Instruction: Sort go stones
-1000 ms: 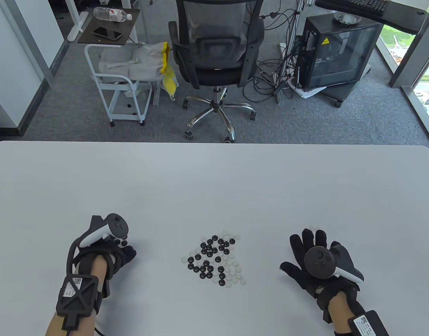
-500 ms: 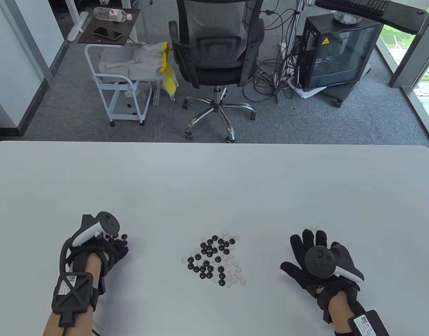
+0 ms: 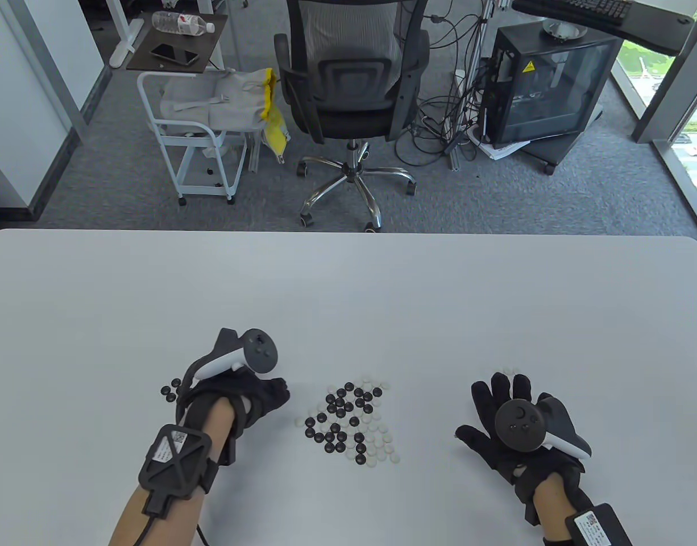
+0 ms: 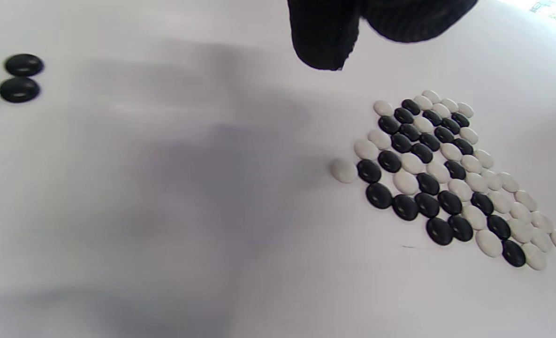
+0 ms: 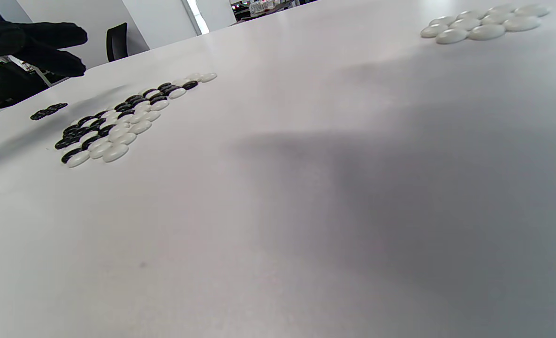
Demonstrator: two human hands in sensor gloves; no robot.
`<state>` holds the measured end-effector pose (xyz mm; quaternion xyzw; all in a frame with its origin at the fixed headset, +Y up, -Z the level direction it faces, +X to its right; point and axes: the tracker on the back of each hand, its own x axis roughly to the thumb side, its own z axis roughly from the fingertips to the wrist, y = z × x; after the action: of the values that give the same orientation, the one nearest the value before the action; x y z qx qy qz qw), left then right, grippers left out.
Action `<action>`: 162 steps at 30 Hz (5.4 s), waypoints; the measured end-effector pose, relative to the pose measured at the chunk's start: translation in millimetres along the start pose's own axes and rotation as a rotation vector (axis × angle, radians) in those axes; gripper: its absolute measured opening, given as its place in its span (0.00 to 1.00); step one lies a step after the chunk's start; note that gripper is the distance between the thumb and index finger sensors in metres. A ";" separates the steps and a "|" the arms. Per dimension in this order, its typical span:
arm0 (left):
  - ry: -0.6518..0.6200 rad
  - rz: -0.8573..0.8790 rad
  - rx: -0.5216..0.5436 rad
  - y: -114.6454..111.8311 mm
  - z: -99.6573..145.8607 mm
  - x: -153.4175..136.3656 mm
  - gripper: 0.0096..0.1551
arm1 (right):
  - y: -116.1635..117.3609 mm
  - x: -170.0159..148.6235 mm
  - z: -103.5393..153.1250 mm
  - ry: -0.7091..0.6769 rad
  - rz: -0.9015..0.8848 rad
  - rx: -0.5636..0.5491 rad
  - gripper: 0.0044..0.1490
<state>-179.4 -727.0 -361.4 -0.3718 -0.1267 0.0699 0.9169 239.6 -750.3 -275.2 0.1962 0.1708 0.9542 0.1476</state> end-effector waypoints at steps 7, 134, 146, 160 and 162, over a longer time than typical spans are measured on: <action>-0.063 -0.041 -0.066 -2.6 -41.5 57.5 0.39 | -0.1 -0.8 0.6 -0.004 -0.005 -0.007 0.57; 0.135 -0.007 -0.048 8.1 -2.9 -40.0 0.39 | 4.9 -5.6 -2.3 0.005 -0.003 0.008 0.57; -0.115 -0.233 -0.127 -36.7 0.2 39.3 0.38 | 4.8 -5.1 -1.9 0.004 -0.005 0.010 0.57; 0.009 -0.112 -0.128 -63.5 23.9 -42.7 0.37 | 4.5 -5.8 -1.6 0.002 -0.009 0.008 0.57; 0.057 -0.042 -0.118 -58.1 24.6 -65.3 0.37 | 4.9 -5.4 -1.8 0.002 -0.008 0.010 0.57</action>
<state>-247.0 -766.6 -315.5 -0.4245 -0.1122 0.0326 0.8979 242.5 -757.0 -276.6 0.1953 0.1767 0.9530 0.1501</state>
